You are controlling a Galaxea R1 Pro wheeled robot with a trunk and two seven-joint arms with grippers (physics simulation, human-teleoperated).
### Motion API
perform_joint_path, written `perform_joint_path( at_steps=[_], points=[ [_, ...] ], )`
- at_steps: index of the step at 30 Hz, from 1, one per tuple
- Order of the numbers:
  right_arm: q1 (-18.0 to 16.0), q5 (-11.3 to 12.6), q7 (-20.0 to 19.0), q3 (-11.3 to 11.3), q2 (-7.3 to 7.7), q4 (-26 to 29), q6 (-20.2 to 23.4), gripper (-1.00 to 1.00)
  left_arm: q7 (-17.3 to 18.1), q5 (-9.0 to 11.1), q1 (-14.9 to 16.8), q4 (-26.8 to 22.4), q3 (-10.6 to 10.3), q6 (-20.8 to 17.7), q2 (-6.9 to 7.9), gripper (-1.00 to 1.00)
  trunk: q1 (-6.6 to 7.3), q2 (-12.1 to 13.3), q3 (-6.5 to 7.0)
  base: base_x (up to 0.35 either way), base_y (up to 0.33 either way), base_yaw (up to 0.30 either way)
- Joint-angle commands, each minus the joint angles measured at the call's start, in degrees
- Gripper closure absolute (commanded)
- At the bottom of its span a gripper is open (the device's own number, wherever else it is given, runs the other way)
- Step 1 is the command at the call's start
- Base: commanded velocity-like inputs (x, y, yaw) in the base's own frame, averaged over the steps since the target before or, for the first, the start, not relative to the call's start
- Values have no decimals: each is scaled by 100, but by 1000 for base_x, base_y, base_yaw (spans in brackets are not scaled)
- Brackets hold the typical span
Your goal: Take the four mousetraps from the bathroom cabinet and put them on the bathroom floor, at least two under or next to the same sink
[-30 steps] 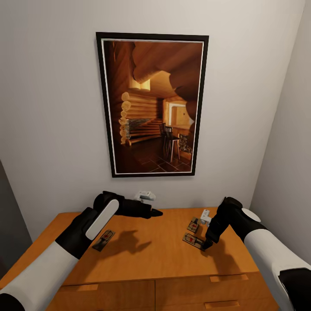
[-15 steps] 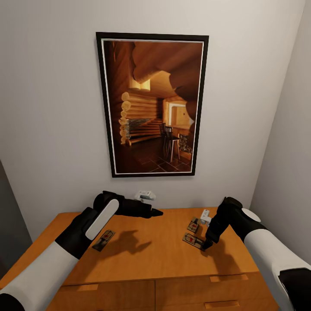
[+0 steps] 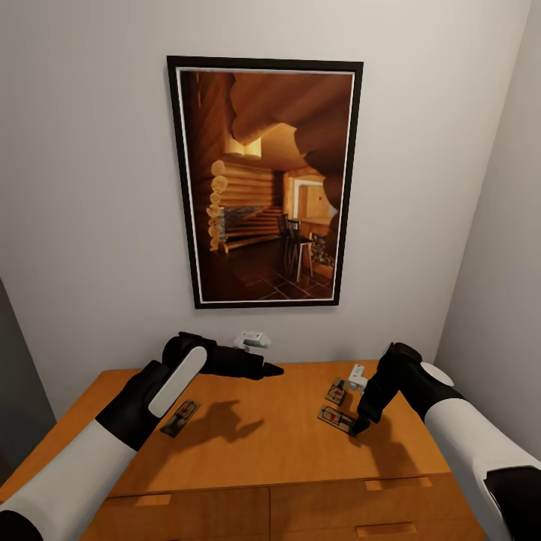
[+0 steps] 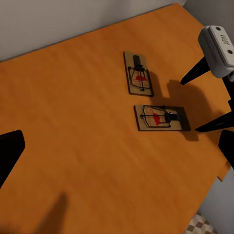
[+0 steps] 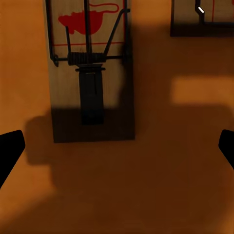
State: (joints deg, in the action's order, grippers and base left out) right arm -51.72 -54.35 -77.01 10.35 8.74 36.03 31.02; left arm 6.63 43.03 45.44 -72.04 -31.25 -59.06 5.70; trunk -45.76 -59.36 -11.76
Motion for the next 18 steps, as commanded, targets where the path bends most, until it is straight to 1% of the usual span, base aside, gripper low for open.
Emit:
perform_joint_path(
  at_steps=[1, 18],
  points=[
    [-4, -6, -25, 19, 5, 9, 55, -100, 58, -60, 5, -3, -7, -9, 5, -100, -1, -6, -9, 0, 0, 0],
    [-4, -6, -25, 3, 5, 9, -96, -100, 58, -61, 4, -3, -9, -9, 7, -100, -1, -6, -9, 0, 0, 0]
  ],
)
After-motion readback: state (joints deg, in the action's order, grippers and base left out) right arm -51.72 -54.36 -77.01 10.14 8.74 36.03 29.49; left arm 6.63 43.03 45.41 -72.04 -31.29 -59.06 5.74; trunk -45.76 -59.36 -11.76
